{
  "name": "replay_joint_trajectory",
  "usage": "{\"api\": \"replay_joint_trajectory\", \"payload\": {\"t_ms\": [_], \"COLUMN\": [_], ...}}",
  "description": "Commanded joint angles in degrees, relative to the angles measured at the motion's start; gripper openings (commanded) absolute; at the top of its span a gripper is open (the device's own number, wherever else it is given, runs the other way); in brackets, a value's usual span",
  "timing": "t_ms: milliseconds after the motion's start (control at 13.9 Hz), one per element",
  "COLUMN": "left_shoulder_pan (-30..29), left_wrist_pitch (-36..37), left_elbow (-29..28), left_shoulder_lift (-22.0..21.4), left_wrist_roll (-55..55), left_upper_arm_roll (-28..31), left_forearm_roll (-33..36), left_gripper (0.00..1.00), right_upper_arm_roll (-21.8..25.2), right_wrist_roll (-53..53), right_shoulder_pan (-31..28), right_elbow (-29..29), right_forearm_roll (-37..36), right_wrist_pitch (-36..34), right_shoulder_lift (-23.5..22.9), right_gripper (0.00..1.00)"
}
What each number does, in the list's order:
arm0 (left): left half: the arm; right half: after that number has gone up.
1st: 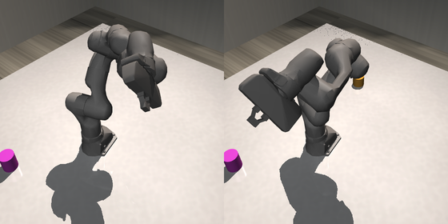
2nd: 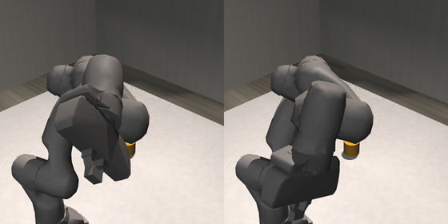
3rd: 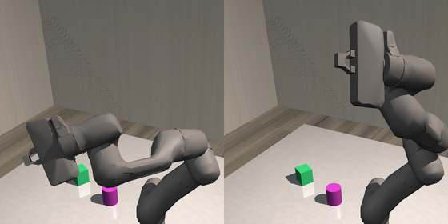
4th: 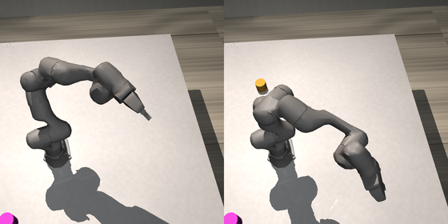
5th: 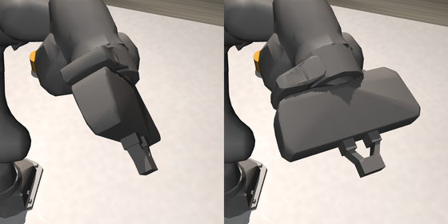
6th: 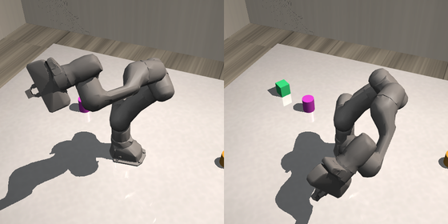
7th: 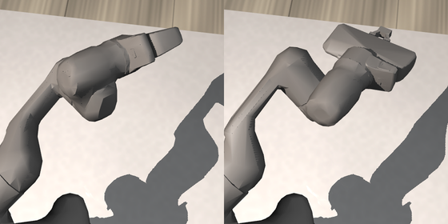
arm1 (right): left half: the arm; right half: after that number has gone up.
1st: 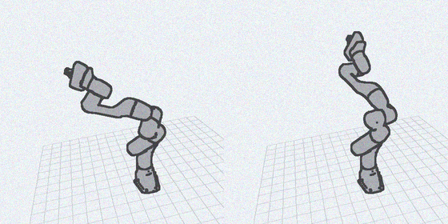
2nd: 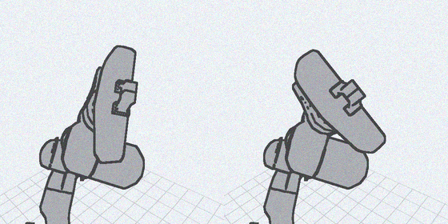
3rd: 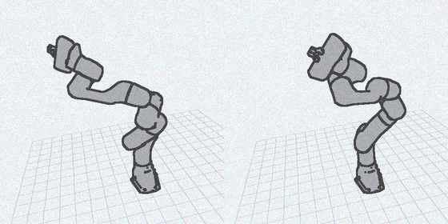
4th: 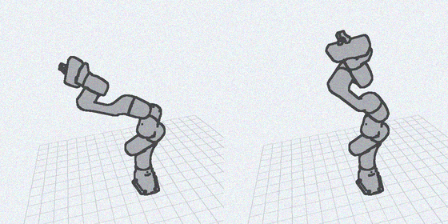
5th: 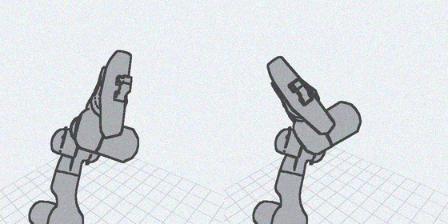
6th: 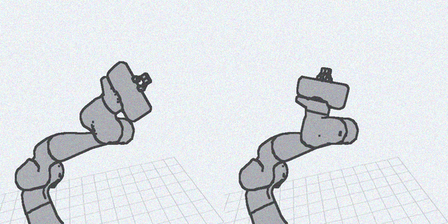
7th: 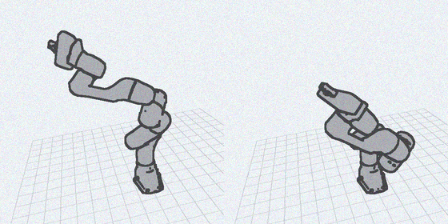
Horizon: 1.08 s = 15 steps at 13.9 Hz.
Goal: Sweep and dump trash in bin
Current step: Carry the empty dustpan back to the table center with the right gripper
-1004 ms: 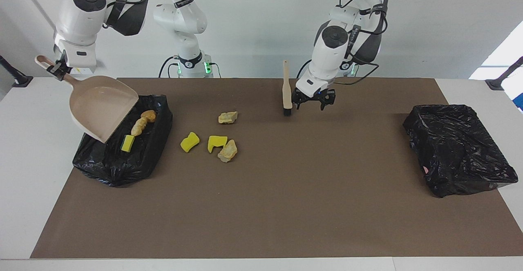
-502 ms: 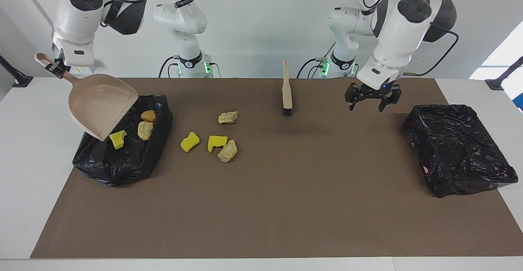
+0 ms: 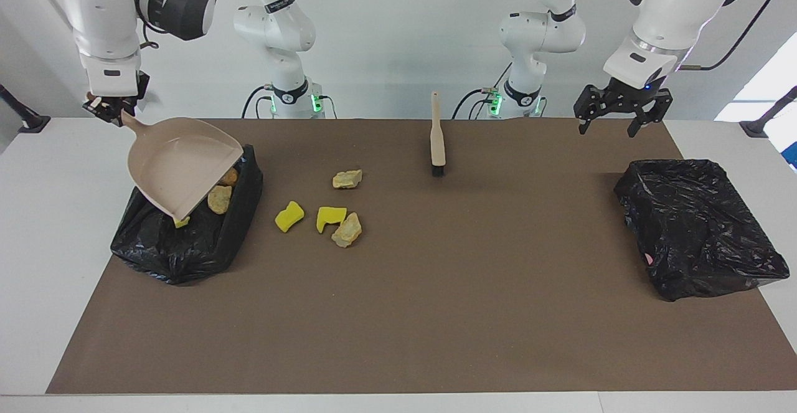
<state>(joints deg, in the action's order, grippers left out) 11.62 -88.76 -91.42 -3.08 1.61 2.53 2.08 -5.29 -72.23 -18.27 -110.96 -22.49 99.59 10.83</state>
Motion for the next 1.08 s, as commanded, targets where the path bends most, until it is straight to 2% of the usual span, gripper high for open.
{"api": "replay_joint_trajectory", "payload": {"t_ms": [0, 143, 646, 861, 1004], "left_shoulder_pan": [-1.24, -1.94, -3.09, -3.18, -3.27], "left_wrist_pitch": [3.14, 5.17, 4.56, 4.74, 5.00], "left_elbow": [1.94, 3.08, 2.91, 2.82, 2.82], "left_shoulder_lift": [0.18, 0.18, -0.43, -0.79, -0.87], "left_wrist_roll": [1.73, 1.82, 1.39, 1.12, 1.12], "left_upper_arm_roll": [0.02, 0.37, 0.02, 0.02, 0.20], "left_forearm_roll": [-0.06, -2.77, -2.79, -2.78, -2.70], "left_gripper": [1.00, 1.00, 1.00, 1.00, 1.00], "right_upper_arm_roll": [-0.34, -0.69, -0.87, -0.87, -0.87], "right_wrist_roll": [9.35, 16.30, 46.96, 61.28, 69.29], "right_shoulder_pan": [0.43, 3.22, 11.75, 17.46, 23.34], "right_elbow": [1.54, 1.45, 1.36, 1.54, 1.54], "right_forearm_roll": [6.20, 7.36, 18.78, 22.03, 22.57], "right_wrist_pitch": [-1.85, -1.85, -3.44, -3.35, -3.17], "right_shoulder_lift": [-0.90, -0.90, -1.69, -2.83, -4.23], "right_gripper": [0.00, 0.00, 0.00, 0.00, 0.00]}}
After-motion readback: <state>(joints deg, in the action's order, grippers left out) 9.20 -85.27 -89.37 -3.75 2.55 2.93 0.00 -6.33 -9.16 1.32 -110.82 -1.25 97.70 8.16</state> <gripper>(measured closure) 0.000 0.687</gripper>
